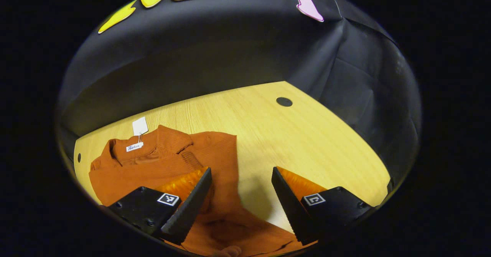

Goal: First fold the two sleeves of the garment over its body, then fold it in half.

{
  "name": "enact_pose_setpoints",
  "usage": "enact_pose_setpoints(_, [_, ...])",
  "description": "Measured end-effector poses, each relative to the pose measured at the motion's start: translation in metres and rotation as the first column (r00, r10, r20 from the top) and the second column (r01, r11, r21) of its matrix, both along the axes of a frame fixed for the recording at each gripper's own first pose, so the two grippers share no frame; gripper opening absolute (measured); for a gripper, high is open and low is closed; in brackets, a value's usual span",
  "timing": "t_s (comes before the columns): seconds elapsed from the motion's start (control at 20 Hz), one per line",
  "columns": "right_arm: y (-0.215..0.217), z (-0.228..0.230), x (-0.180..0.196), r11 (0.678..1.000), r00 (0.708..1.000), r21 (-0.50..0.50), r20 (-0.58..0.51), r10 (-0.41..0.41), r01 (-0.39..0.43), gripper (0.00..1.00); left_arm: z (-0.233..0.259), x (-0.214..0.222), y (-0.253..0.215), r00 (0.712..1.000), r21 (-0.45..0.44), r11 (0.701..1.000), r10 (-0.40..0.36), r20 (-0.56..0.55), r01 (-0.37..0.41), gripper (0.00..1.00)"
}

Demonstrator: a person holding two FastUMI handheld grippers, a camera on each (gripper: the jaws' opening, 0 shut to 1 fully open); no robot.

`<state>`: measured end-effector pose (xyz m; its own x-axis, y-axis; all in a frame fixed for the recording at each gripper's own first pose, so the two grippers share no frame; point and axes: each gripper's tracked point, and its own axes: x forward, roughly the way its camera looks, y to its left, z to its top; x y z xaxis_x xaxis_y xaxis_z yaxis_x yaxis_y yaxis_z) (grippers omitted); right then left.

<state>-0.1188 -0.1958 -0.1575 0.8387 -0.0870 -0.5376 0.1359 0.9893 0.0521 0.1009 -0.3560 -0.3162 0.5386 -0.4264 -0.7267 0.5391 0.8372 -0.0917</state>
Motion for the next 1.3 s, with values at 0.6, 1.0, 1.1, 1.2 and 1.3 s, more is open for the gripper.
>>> enact_pose_setpoints(0.6, [0.109, 0.105, 0.113, 0.954, 0.906, 0.049, 0.329, 0.265, -0.297, 0.84, 0.298, -0.035, 0.157, 0.826, -0.254, 0.938, 0.332, 0.455, -0.237, 1.00])
enact_pose_setpoints(1.0, [0.185, 0.142, 0.107, 0.930, 0.849, 0.036, 0.422, 0.318, -0.367, 0.85, 0.357, -0.080, 0.260, 0.708, -0.318, 0.890, 0.453, 0.542, -0.326, 1.00])
enact_pose_setpoints(1.1, [0.196, 0.142, 0.102, 0.931, 0.853, 0.044, 0.417, 0.313, -0.363, 0.85, 0.359, -0.088, 0.272, 0.696, -0.335, 0.883, 0.466, 0.546, -0.329, 1.00])
enact_pose_setpoints(1.2, [0.200, 0.141, 0.098, 0.933, 0.859, 0.046, 0.410, 0.307, -0.356, 0.85, 0.359, -0.090, 0.278, 0.697, -0.329, 0.888, 0.458, 0.552, -0.322, 1.00])
enact_pose_setpoints(1.3, [0.199, 0.131, 0.099, 0.939, 0.874, 0.047, 0.385, 0.297, -0.340, 0.85, 0.352, -0.090, 0.286, 0.711, -0.332, 0.888, 0.454, 0.537, -0.317, 1.00])
